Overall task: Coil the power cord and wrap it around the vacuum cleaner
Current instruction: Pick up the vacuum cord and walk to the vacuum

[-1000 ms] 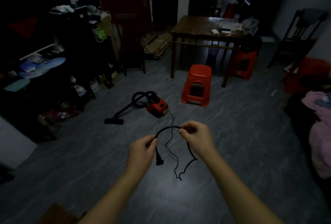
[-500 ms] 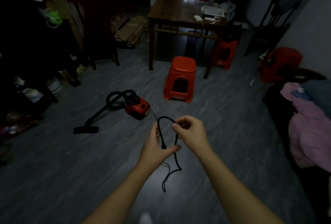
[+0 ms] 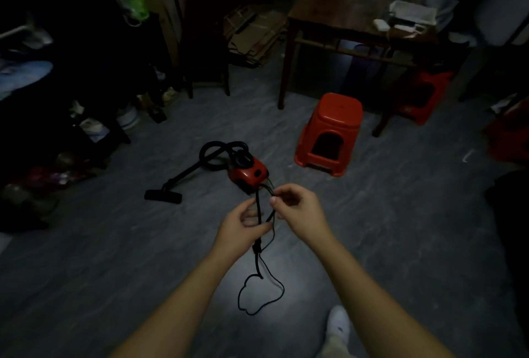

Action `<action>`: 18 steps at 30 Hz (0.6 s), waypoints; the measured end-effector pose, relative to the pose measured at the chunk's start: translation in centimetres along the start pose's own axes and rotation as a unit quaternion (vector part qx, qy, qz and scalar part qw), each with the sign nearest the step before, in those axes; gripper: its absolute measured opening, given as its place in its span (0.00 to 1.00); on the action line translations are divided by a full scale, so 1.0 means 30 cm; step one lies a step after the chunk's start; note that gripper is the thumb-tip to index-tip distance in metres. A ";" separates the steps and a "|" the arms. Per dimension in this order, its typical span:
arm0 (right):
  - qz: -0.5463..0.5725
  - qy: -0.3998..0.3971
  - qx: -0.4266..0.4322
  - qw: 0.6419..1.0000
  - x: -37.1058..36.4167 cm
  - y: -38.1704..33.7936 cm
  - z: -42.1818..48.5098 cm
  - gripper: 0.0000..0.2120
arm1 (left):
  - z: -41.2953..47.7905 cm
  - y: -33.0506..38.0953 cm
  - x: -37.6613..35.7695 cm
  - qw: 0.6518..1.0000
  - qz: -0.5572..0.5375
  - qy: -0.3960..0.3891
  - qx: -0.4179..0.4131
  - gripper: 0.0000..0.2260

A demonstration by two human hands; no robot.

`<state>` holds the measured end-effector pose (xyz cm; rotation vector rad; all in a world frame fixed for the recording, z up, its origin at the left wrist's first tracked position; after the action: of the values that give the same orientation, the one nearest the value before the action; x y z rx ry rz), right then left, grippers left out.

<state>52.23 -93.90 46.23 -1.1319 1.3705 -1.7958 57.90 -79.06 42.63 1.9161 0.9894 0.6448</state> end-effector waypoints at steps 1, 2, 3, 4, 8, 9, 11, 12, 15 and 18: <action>-0.006 -0.020 0.010 1.000 0.016 0.024 0.034 0.04 | 0.033 0.007 -0.011 1.000 -0.020 0.015 0.016 0.26; -0.016 -0.041 0.020 0.999 0.036 0.049 0.067 0.05 | 0.064 0.019 -0.027 0.998 -0.043 0.031 0.031 0.26; -0.029 -0.062 0.031 0.997 0.063 0.073 0.099 0.05 | 0.093 0.034 -0.047 0.996 -0.063 0.046 0.043 0.25; -0.041 -0.083 0.035 0.995 0.094 0.102 0.131 0.06 | 0.121 0.050 -0.074 0.994 -0.081 0.060 0.050 0.24; -0.039 -0.150 0.017 0.988 0.246 0.229 0.254 0.06 | 0.205 0.139 -0.215 0.984 -0.136 0.095 0.064 0.21; -0.037 -0.167 0.012 0.985 0.283 0.257 0.281 0.06 | 0.224 0.157 -0.251 0.982 -0.146 0.101 0.068 0.22; -0.034 -0.197 0.010 0.980 0.351 0.298 0.334 0.07 | 0.253 0.195 -0.312 0.977 -0.165 0.110 0.074 0.22; -0.031 -0.208 0.014 0.977 0.379 0.309 0.365 0.08 | 0.268 0.215 -0.337 0.976 -0.169 0.112 0.076 0.21; -0.021 -0.226 0.034 0.973 0.438 0.300 0.474 0.10 | 0.307 0.269 -0.395 0.980 -0.151 0.099 0.085 0.15; -0.022 -0.253 0.060 0.965 0.442 0.260 0.586 0.13 | 0.349 0.303 -0.422 0.985 -0.120 0.081 0.098 0.11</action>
<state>61.64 -115.17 44.03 -1.4361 0.9267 -1.4538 62.17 -97.23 44.62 1.8931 1.4065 0.5871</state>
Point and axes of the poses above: each hand's wrist, its own z-axis towards the middle knuckle, its own x-axis out of the back of the hand, y = z × x, the point moved 4 cm from there along z, towards the middle knuckle, and after that the axes turned 11 degrees about x, right-handed, at the moved point
